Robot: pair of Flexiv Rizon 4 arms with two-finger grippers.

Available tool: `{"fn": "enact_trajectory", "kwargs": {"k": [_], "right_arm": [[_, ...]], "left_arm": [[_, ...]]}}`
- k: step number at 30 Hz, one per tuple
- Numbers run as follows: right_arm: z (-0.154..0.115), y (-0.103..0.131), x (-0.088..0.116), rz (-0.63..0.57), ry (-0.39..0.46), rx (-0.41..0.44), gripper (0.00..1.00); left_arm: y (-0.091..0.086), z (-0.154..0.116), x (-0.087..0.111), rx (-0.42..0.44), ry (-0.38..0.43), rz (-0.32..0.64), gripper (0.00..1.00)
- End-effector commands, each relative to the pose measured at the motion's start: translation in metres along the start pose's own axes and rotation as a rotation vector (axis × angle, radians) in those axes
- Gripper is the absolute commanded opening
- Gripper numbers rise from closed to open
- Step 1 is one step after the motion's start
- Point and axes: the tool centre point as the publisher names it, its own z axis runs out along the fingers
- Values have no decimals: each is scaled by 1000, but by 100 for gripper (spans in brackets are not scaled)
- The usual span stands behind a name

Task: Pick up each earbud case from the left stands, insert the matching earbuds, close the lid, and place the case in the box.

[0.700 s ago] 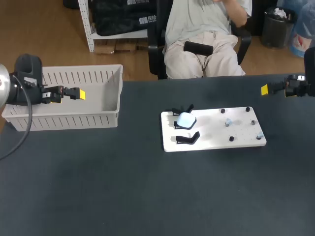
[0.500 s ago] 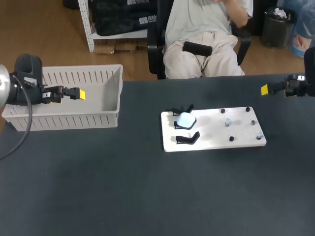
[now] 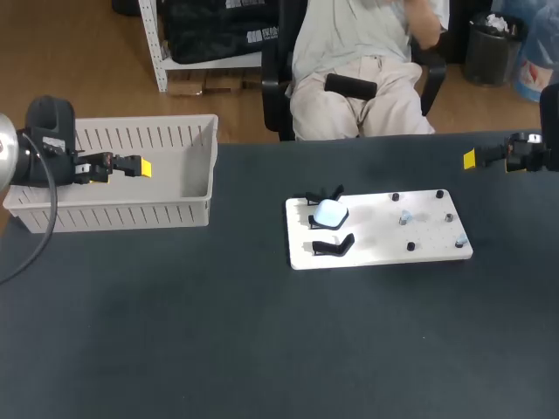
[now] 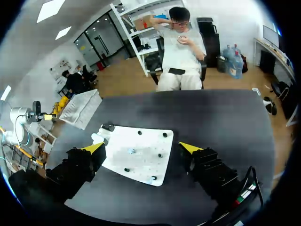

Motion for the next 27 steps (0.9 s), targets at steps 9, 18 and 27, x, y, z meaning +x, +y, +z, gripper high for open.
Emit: {"fn": "enact_trajectory", "kwargs": {"k": [9, 18, 27], "right_arm": [[0, -1, 0, -1, 2, -4, 100], [0, -1, 0, -1, 2, -4, 100], [0, -1, 0, -1, 2, -4, 100]], "left_arm": [[-24, 7, -1, 183, 11, 192, 100], [-45, 23, 4, 344, -4, 499, 100], [-75, 46, 10, 526, 24, 750, 100]]}}
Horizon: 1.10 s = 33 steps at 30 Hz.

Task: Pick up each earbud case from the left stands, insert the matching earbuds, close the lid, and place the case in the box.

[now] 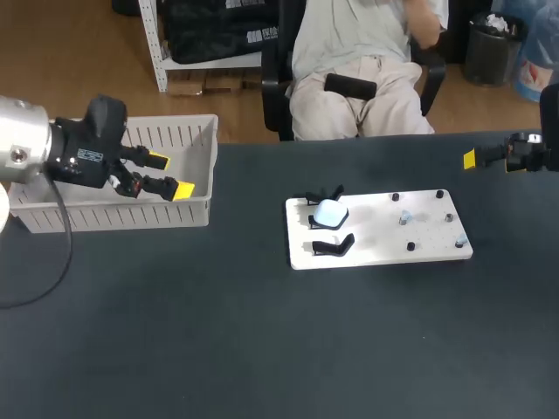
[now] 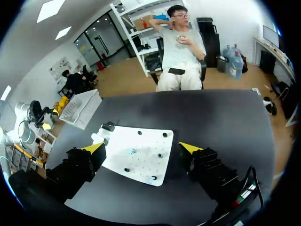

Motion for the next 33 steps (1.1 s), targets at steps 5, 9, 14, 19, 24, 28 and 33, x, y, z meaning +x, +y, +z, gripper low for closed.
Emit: {"fn": "enact_trajectory", "kwargs": {"k": [5, 9, 14, 19, 24, 28, 33], "right_arm": [[0, -1, 0, -1, 2, -4, 100], [0, -1, 0, -1, 2, -4, 100], [0, -1, 0, -1, 2, -4, 100], [0, -1, 0, -1, 2, -4, 100], [0, -1, 0, -1, 2, -4, 100], [0, -1, 0, -1, 2, -4, 100], [0, -1, 0, -1, 2, -4, 100]], "left_arm": [[-7, 35, -6, 271, -45, 212, 100], [-14, 50, -8, 321, -39, 261, 100], [-22, 74, -8, 358, -26, 298, 100], [-29, 98, -8, 376, -14, 309, 100], [-33, 118, -10, 384, -16, 317, 100], [-35, 131, -13, 385, -29, 327, 100], [-41, 147, -15, 392, -48, 343, 100]]}}
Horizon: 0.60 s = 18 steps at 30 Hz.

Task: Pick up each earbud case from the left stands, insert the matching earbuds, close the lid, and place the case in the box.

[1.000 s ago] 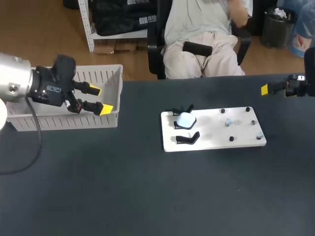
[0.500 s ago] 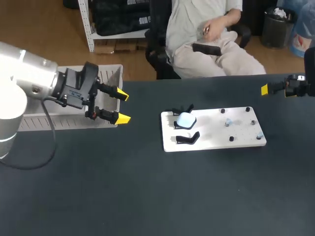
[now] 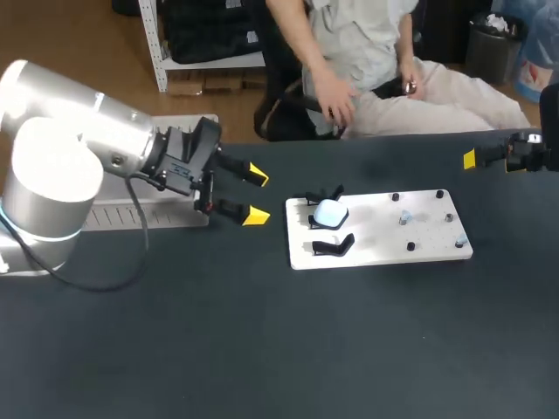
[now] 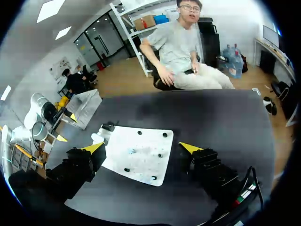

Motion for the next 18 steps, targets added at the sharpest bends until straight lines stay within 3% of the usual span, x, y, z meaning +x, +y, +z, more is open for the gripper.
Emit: {"fn": "enact_trajectory", "kwargs": {"k": [1, 6, 7, 9, 11, 18], "right_arm": [[0, -1, 0, -1, 1, -4, 100], [0, -1, 0, -1, 1, -4, 100], [0, -1, 0, -1, 1, -4, 100], [0, -1, 0, -1, 1, -4, 100], [0, -1, 0, -1, 1, -4, 100], [0, -1, 0, -1, 1, -4, 100]], "left_arm": [[8, 19, 1, 20, -15, 20, 100], [11, 35, -1, 32, -26, 34, 100], [12, 38, -1, 36, -27, 36, 96], [13, 43, -1, 42, -31, 39, 73], [14, 48, -1, 48, -33, 42, 68], [15, 66, 2, 65, -39, 50, 76]]}}
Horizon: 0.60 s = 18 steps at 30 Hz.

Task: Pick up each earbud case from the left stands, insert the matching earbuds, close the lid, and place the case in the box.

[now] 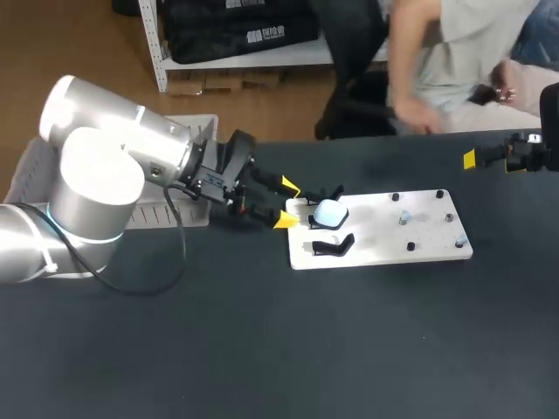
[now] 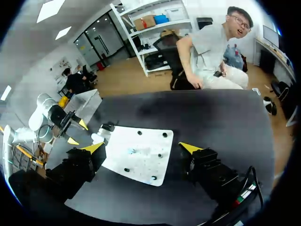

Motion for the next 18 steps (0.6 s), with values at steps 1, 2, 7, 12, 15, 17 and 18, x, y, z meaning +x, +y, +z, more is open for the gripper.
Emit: {"fn": "enact_trajectory", "kwargs": {"k": [1, 2, 7, 12, 15, 17, 18], "right_arm": [[0, -1, 0, -1, 1, -4, 100], [0, -1, 0, -1, 1, -4, 100], [0, -1, 0, -1, 1, -4, 100], [0, -1, 0, -1, 1, -4, 100], [0, -1, 0, -1, 1, -4, 100], [0, -1, 0, -1, 1, -4, 100], [0, -1, 0, -1, 1, -4, 100]], "left_arm": [[9, 13, 5, 13, -5, 4, 76], [10, 16, 6, 14, -5, 5, 75], [13, 24, 8, 23, -9, 1, 71], [14, 33, 11, 27, -11, -2, 67], [16, 37, 11, 26, -15, -10, 63], [18, 41, 12, 25, -16, -12, 59], [19, 42, 12, 25, -17, -13, 58]]}}
